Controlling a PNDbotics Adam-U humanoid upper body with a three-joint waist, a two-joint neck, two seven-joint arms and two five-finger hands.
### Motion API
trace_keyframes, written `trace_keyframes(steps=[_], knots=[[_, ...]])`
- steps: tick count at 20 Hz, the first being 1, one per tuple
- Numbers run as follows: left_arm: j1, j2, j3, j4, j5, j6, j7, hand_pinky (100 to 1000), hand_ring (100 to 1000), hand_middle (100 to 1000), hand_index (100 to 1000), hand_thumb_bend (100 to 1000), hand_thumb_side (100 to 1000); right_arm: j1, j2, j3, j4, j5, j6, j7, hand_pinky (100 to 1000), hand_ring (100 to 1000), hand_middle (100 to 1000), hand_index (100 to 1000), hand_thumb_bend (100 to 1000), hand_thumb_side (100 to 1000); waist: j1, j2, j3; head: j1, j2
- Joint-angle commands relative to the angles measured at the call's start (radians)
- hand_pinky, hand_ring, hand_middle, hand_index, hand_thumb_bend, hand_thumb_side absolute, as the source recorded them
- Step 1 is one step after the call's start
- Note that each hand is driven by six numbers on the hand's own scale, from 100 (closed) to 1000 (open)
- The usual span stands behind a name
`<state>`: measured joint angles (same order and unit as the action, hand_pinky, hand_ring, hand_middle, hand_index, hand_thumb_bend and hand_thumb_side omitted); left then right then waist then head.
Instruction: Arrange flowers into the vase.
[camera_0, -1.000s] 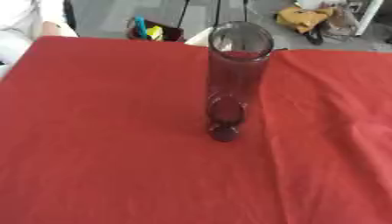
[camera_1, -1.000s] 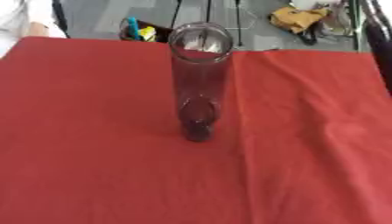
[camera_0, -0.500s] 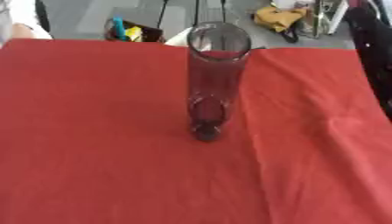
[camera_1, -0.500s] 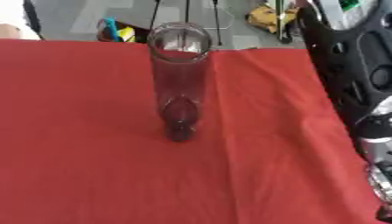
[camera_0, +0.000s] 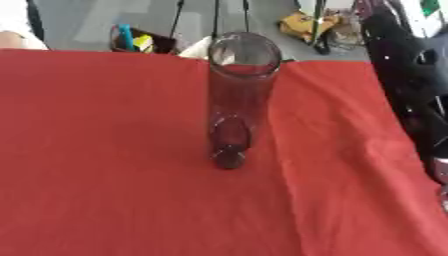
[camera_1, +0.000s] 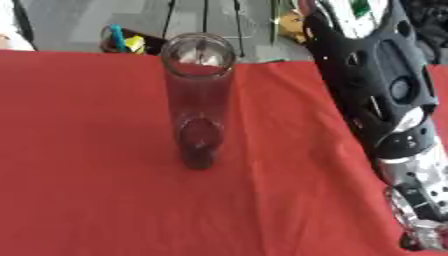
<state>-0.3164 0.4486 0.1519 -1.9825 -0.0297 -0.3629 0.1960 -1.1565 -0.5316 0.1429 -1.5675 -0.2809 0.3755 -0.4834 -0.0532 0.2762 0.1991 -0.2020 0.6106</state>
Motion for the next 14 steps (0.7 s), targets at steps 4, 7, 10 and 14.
trace_keyframes(steps=[4,7,10,14], knots=[[-0.008,0.028,-0.004,-0.018,0.002,-0.001,-0.011,719,859,854,962,100,966,-0.051,-0.012,-0.006,-0.013,-0.007,-0.010,-0.038,100,100,100,100,100,610,0.001,-0.013,0.004,0.011,-0.004],[-0.004,0.029,-0.005,-0.018,0.002,0.000,-0.014,719,859,854,962,100,966,-0.068,-0.012,-0.009,-0.011,-0.009,-0.006,-0.042,100,100,100,100,100,607,0.001,-0.012,0.001,0.007,-0.004],[-0.003,0.028,-0.005,-0.018,0.002,-0.001,-0.016,719,859,854,962,100,967,-0.076,-0.006,-0.011,-0.018,-0.012,0.000,-0.054,100,100,100,100,100,602,0.004,-0.009,0.003,-0.004,-0.011],[-0.003,0.028,-0.006,-0.018,0.003,-0.002,-0.017,719,859,854,962,100,967,-0.089,0.011,-0.015,-0.021,-0.025,-0.003,-0.073,100,100,100,100,100,596,0.005,-0.009,0.007,-0.008,-0.018]])
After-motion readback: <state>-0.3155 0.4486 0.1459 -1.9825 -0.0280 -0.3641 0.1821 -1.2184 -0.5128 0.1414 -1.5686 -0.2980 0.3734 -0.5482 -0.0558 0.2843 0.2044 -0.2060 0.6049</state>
